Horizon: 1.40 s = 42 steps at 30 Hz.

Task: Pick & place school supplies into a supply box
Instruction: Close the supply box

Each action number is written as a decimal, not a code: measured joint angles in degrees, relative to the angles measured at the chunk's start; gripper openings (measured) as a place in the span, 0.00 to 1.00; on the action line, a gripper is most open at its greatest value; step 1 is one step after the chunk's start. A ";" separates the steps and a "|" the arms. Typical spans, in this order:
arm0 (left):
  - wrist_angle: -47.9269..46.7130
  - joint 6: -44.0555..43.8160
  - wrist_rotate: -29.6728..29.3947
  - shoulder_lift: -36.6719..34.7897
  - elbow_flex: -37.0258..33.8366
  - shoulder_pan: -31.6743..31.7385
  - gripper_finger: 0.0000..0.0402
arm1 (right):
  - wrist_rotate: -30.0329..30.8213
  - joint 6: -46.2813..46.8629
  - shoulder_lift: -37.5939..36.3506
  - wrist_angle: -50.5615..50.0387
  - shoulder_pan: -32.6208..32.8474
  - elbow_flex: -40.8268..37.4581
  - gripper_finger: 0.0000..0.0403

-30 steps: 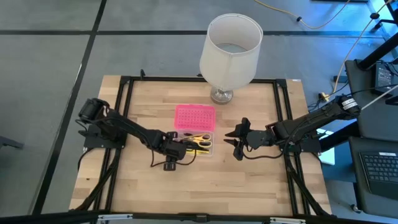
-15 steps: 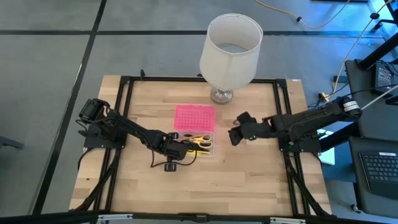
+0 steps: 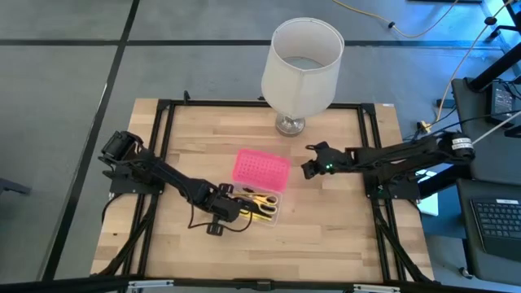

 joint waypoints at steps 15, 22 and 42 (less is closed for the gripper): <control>5.73 4.71 -0.28 0.00 0.00 0.63 0.01 | 0.45 -7.41 0.57 6.10 -7.31 -3.84 0.28; 5.75 4.04 -0.54 0.00 0.00 0.61 0.01 | -4.51 -8.29 8.38 9.16 -11.01 -3.84 0.28; 7.52 2.60 0.60 2.67 0.17 1.36 0.01 | -13.86 -8.93 19.27 29.42 -11.13 -3.90 0.28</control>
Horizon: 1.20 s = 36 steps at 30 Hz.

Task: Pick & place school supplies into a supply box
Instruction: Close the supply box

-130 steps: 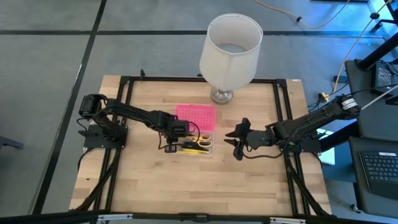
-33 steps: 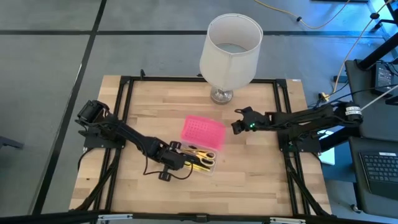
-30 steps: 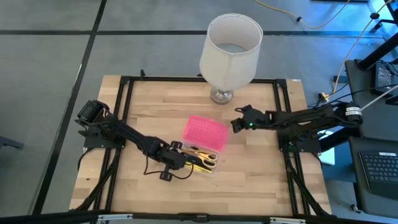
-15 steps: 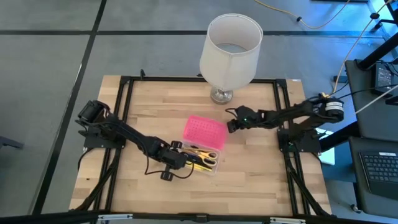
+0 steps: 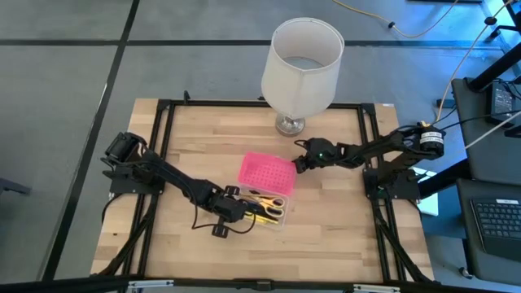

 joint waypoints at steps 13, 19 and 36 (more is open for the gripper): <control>-0.07 -0.37 2.32 0.07 -0.07 0.41 0.01 | -1.95 -1.19 -0.80 0.58 0.06 0.02 0.28; -0.17 -0.46 2.75 0.11 -0.07 0.39 0.01 | -3.64 -1.66 -0.81 1.22 0.06 0.04 0.28; -0.47 -1.46 4.21 0.20 -0.17 0.39 0.01 | -11.77 -2.88 -0.87 8.61 0.10 0.17 0.28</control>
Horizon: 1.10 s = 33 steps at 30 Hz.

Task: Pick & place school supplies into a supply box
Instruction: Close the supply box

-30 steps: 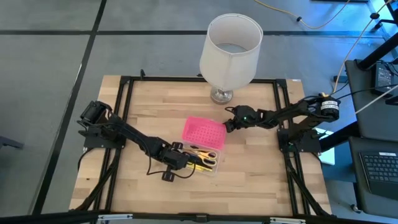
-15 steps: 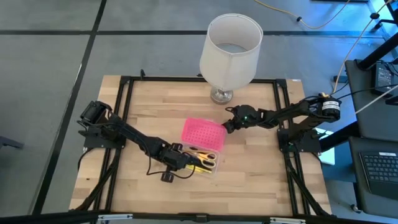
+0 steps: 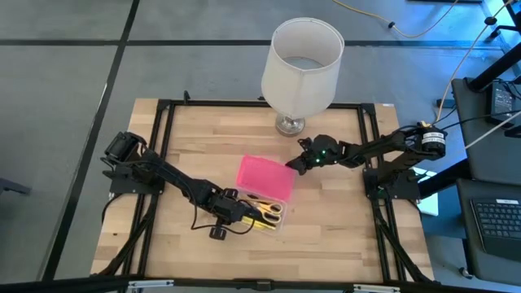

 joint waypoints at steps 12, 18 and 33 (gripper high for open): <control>1.13 -0.97 -3.09 0.09 0.04 0.88 0.01 | -8.61 0.18 0.04 5.48 0.61 0.60 0.28; 2.13 -1.99 -2.03 0.11 -0.02 2.34 0.01 | -8.32 -0.07 0.04 5.40 3.82 2.74 0.28; 2.98 -2.31 -2.97 0.13 -0.04 2.58 0.02 | -6.77 -0.24 0.04 5.13 6.38 4.26 0.28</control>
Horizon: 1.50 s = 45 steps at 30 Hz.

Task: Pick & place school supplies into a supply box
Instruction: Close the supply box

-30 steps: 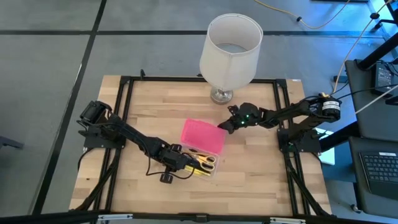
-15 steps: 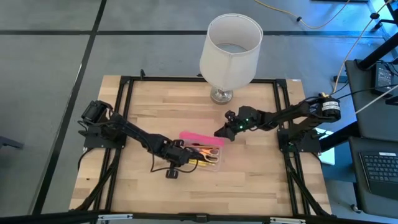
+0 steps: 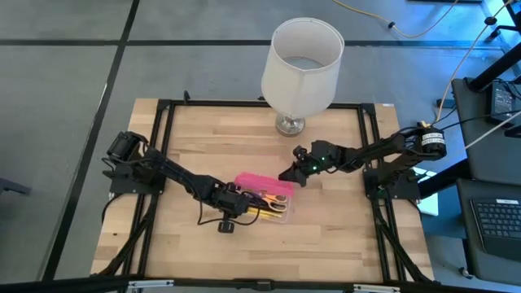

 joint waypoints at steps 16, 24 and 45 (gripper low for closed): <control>-0.37 -0.18 -0.49 0.11 3.17 0.00 0.25 | -0.75 -1.29 0.00 0.04 -0.04 -0.02 0.28; -0.30 -0.81 3.37 0.03 3.23 -0.02 0.29 | -0.81 -1.27 0.00 0.04 -0.04 -0.02 0.28; -2.01 -2.13 -5.99 -3.14 3.34 -3.43 0.26 | -1.70 -1.01 0.00 0.26 -0.09 -0.07 0.28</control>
